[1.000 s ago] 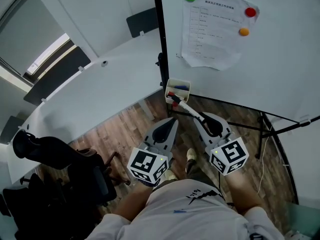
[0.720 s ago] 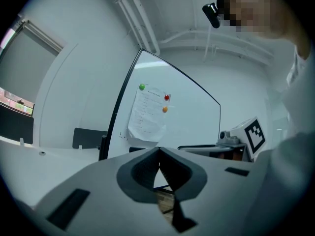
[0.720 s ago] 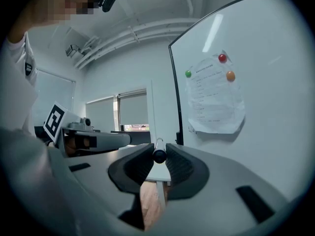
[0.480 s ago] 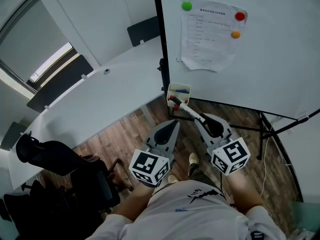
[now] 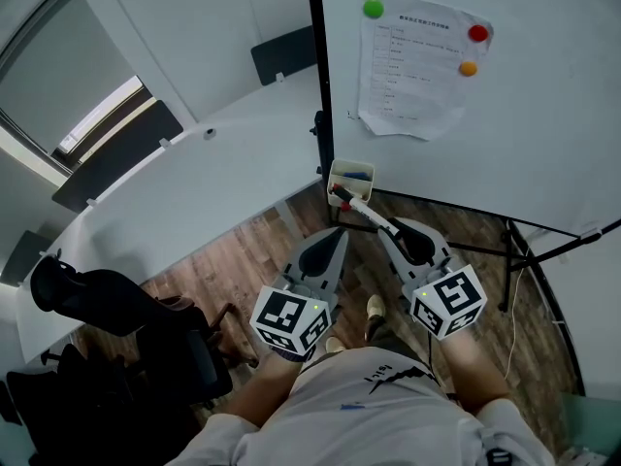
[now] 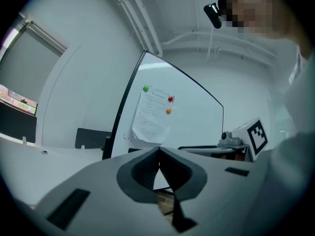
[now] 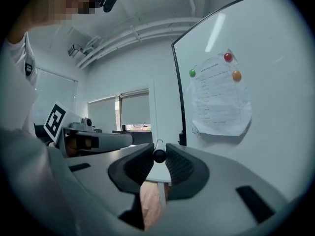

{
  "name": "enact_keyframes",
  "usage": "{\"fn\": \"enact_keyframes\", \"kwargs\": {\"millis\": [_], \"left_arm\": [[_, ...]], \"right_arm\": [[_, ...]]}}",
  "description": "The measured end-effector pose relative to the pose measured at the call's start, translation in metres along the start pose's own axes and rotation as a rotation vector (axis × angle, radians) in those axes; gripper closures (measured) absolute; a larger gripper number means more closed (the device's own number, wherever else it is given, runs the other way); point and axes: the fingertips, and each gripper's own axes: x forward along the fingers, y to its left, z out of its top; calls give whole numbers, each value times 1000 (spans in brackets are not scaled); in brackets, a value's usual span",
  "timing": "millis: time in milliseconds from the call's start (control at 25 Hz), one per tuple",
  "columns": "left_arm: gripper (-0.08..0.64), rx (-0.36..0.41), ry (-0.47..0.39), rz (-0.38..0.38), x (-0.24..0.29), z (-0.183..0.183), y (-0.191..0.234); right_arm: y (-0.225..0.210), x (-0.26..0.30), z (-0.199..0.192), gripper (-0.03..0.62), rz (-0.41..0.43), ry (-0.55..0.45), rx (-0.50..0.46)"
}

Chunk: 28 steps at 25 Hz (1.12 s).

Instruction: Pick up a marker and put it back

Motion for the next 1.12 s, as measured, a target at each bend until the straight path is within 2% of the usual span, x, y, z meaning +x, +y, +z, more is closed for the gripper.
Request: {"fn": "enact_keyframes", "kwargs": {"millis": [200, 400, 520, 840, 1120], "left_arm": [[549, -16, 1, -2, 9, -5, 4], [549, -38, 15, 3, 24, -18, 12], [549, -46, 19, 12, 39, -23, 20], [549, -100, 62, 132, 78, -50, 53], [549, -137, 97, 240, 97, -72, 84]], "right_arm": [[-10, 5, 0, 511, -6, 10, 1], [-30, 18, -20, 511, -12, 48, 24], [-46, 31, -34, 511, -10, 82, 5], [-96, 80, -100, 511, 40, 254, -33], [-117, 121, -158, 511, 114, 372, -60]]}}
